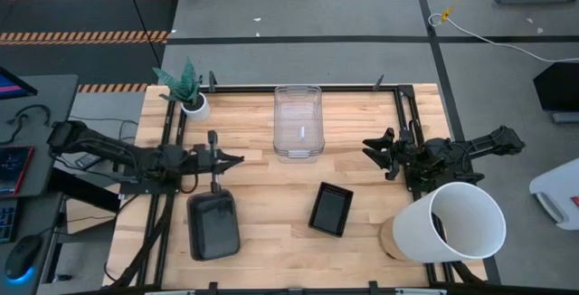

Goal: Stack baskets by color
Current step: Return to Home Position

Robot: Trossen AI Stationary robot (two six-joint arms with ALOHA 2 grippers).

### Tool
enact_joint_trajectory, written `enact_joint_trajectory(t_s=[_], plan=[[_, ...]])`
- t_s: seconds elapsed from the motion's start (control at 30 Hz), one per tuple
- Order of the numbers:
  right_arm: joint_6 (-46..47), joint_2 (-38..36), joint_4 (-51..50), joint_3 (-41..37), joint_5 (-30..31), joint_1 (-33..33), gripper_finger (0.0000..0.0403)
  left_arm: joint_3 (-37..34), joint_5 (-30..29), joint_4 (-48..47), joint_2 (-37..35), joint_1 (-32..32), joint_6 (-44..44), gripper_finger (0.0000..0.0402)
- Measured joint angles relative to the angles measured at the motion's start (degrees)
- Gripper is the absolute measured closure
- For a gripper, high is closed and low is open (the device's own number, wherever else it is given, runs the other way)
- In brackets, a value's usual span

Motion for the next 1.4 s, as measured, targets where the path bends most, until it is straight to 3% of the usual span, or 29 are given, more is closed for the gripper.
enact_joint_trajectory(t_s=[0.17,0.3,0.6,1.07,1.2,1.4], plan=[[0.0,0.0,0.0,0.0,0.0,0.0,0.0214,-8.4,-1.0,17.9,0.0,0.0,4.4,0.0398],[0.0,0.0,0.0,0.0,0.0,0.0,0.0214,-11.2,-2.0,23.1,-1.3,0.0,7.4,0.0396],[0.0,0.0,0.0,0.0,0.0,0.0,0.0214,-11.3,1.5,5.5,-11.8,0.0,8.1,0.0398],[0.0,0.0,0.0,0.0,0.0,0.0,0.0214,-11.3,20.6,-19.5,-36.4,0.0,1.3,0.0398],[0.0,0.0,0.0,0.0,0.0,0.0,0.0214,-11.3,21.7,-23.3,-40.1,0.0,-5.9,0.0390],[0.0,0.0,0.0,0.0,0.0,0.0,0.0214,-11.3,21.7,-25.4,-39.9,0.0,-27.8,0.0373]])
